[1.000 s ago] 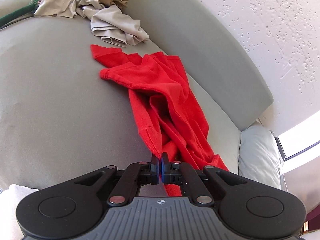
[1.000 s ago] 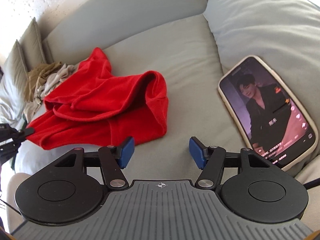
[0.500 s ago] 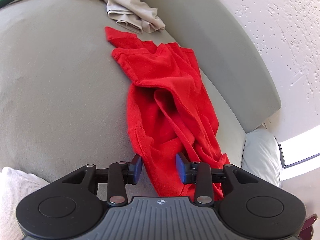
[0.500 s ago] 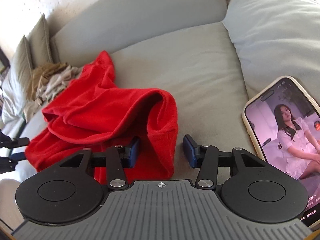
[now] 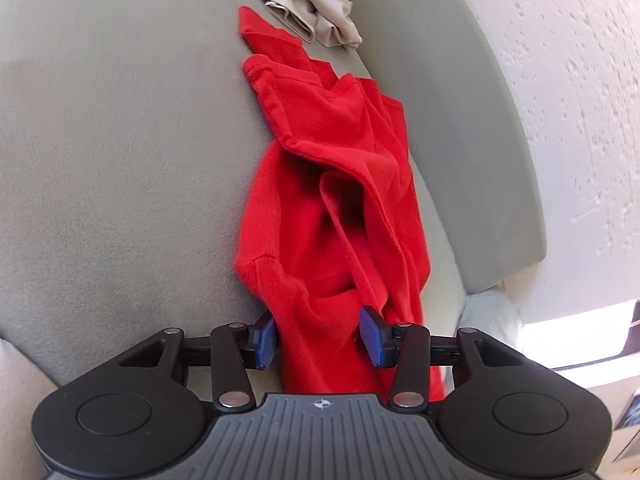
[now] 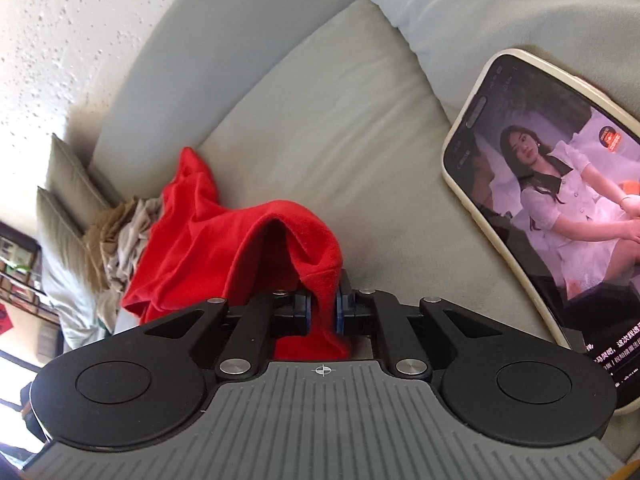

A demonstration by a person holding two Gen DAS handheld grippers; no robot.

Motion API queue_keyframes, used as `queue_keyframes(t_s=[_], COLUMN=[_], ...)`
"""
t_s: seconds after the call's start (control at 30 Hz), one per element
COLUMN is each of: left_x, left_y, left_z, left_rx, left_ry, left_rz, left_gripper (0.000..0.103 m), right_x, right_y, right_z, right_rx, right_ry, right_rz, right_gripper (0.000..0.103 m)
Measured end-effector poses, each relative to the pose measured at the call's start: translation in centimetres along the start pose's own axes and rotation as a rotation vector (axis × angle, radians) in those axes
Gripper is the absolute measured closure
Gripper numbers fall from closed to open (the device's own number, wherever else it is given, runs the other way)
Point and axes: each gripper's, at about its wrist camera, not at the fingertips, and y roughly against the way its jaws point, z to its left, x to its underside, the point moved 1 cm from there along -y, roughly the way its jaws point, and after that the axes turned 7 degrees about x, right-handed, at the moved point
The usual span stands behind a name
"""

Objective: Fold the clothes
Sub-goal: 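Close the right gripper on the shirt while the left gripper holds its grip, then lift the shirt up with both grippers and shake it out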

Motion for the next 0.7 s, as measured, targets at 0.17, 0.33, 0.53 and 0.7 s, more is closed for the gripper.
queue_keyframes(t_s=[0.17,0.33,0.53,0.7], left_x=[-0.3,-0.1,-0.1,0.2], left_y=[0.1,0.2,0.2,1.6], left_z=[0.8,0.8,1.1,0.0], left_rx=[0.018,-0.025,-0.072,-0.059], left_ry=[0.097,0.129,0.153,0.133], left_rz=[-0.036,-0.052,-0.074,-0.087], left_gripper=[0.060,0.076,0.090,0.099], right_x=[0.5,0.5,0.2,-0.1], right_y=[-0.1,0.0,-0.1,0.0], right_z=[0.0,0.0,-0.1,1.0], right_rx=[-0.022,-0.024,-0.026,0.007], right_ry=[0.053,0.064,0.062,0.096], right_rz=[-0.032,-0.034,-0.022,-0.006], right_gripper=[0.092,0.091,0.090,0.087])
